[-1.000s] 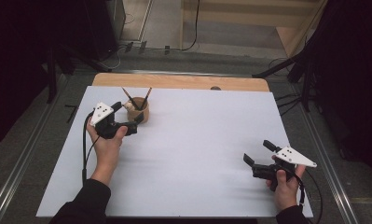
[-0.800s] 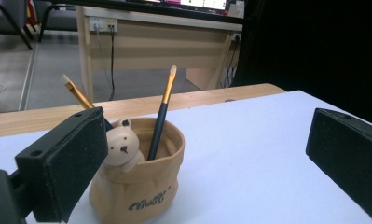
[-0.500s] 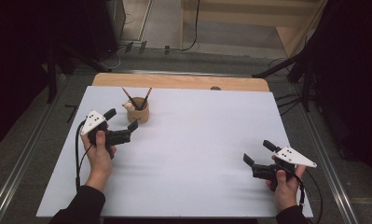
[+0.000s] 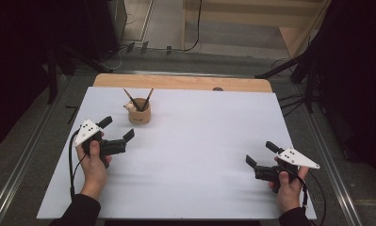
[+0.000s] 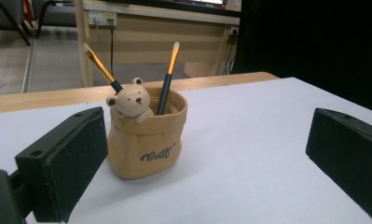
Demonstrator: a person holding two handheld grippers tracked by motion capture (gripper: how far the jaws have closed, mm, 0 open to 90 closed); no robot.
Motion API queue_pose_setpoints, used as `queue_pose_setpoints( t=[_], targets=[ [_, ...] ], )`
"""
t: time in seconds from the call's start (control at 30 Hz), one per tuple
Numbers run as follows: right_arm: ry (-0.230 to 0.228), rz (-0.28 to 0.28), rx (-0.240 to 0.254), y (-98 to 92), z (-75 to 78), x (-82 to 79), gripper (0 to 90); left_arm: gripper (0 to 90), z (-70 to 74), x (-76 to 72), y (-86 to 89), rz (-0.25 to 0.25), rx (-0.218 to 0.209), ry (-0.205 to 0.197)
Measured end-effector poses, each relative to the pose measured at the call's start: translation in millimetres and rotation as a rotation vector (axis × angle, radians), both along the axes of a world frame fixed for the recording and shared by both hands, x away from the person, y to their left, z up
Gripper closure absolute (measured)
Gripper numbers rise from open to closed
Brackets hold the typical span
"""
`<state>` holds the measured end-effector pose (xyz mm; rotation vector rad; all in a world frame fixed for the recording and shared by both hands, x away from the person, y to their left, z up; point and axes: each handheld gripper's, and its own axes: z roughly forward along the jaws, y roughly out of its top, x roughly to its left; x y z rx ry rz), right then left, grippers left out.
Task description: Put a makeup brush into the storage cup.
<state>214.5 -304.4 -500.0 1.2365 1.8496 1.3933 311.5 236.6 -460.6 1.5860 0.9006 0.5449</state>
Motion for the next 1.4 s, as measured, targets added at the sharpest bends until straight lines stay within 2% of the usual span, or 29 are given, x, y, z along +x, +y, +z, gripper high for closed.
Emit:
queue_pose_setpoints(
  t=[0.53, 0.67, 0.8, 1.17, 1.4],
  targets=[
    [-0.001, -0.001, 0.0, 0.9, 1.4, -0.8, 2.7, 0.0, -9.2, -19.4, 16.3, 0.003, 0.003, 0.015],
    [-0.003, -0.002, -0.001, 0.6, 1.7, -1.1, 2.7, 0.0, -7.7, -24.8, 20.2, 0.005, -0.006, 0.011],
    [-0.002, -0.003, -0.001, 0.6, 1.6, -1.0, 2.7, 0.0, -7.4, -28.4, 21.5, -0.002, 0.013, 0.004],
    [-0.002, -0.005, -0.002, 0.8, 1.7, -1.1, 2.7, 0.0, -4.3, -38.2, 28.6, -0.001, -0.004, -0.002],
    [-0.003, -0.005, -0.005, 0.8, 2.0, -1.4, 2.7, 0.0, -3.4, -44.2, 32.7, -0.004, 0.01, -0.008]
  ],
)
